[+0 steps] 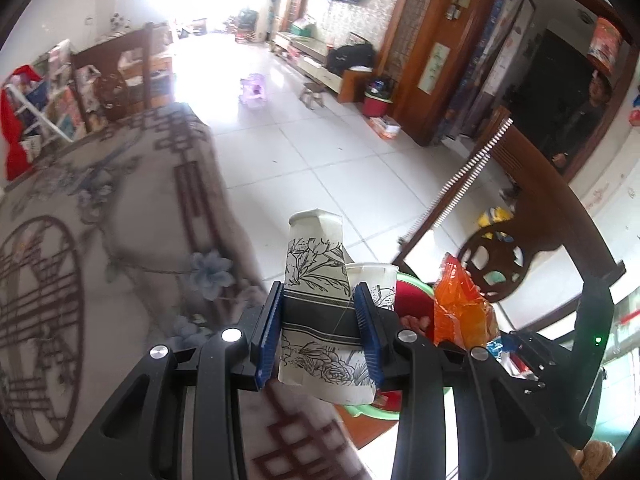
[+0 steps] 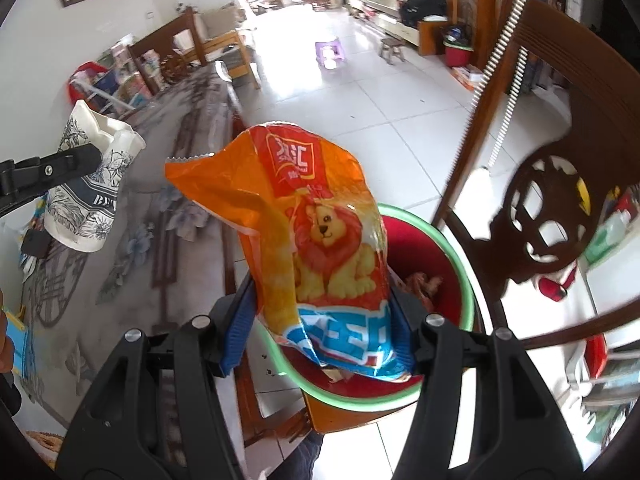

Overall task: Collect trash
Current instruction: 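Open both tools over the red bucket to drop the cups and bag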

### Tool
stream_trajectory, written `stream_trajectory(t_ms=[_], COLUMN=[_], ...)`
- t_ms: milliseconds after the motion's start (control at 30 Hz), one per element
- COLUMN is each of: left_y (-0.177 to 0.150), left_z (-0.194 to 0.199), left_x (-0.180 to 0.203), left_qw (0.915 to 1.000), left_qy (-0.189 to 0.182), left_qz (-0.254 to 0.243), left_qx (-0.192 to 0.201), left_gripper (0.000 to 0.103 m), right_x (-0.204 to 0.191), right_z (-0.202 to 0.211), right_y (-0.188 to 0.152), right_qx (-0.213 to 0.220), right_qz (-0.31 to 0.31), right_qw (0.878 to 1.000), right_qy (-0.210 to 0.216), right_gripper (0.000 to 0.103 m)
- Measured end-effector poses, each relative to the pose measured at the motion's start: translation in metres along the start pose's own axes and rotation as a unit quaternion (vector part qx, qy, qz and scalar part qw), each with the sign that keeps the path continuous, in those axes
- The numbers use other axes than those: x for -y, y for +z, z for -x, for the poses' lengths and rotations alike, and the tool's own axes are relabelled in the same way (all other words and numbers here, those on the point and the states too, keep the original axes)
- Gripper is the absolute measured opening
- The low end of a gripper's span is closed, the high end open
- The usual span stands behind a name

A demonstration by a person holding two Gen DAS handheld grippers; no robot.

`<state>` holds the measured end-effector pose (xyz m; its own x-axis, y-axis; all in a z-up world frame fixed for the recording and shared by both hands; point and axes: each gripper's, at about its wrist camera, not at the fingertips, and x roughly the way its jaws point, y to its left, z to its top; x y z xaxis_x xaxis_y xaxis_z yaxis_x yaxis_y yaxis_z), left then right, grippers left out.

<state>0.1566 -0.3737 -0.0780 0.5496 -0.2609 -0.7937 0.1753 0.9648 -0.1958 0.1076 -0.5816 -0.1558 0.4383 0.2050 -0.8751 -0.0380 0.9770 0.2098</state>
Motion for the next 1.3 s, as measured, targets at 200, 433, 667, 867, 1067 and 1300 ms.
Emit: stream_trajectory(t_ms=[200, 433, 667, 867, 1067, 1300], left_y=[-0.012, -0.020, -0.018, -0.019, -0.013, -0.004], left_z=[-0.044, -0.073, -0.087, -0.091, -0.071, -0.025], left_x=[0.030, 0.058, 0.062, 0.065, 0.060, 0.016], left_qw=[0.9962, 0.9901, 0.9868, 0.9840, 0.9868, 0.9958], left_qy=[-0.063, -0.087, -0.089, -0.101, -0.100, -0.064], left_qz=[-0.035, -0.078, -0.103, -0.109, -0.113, -0.065], left_qx=[-0.048, -0.078, -0.087, -0.098, -0.059, 0.009], left_gripper=[0.033, 0.033, 0.034, 0.045, 0.081, 0.092], right_x=[0.028, 0.047, 0.052, 0.049, 0.048, 0.027], right_z=[-0.005, -0.003, -0.011, -0.020, -0.025, -0.042], right_y=[-0.014, -0.023, -0.025, -0.022, -0.016, -0.005], right_qx=[-0.024, -0.028, -0.036, -0.044, -0.048, -0.047], right_qz=[-0.041, -0.078, -0.093, -0.086, -0.081, -0.048], right_qw=[0.998, 0.995, 0.993, 0.993, 0.994, 0.996], right_qy=[-0.037, -0.058, -0.064, -0.063, -0.063, -0.056], right_gripper=[0.057, 0.057, 0.057, 0.057, 0.057, 0.065])
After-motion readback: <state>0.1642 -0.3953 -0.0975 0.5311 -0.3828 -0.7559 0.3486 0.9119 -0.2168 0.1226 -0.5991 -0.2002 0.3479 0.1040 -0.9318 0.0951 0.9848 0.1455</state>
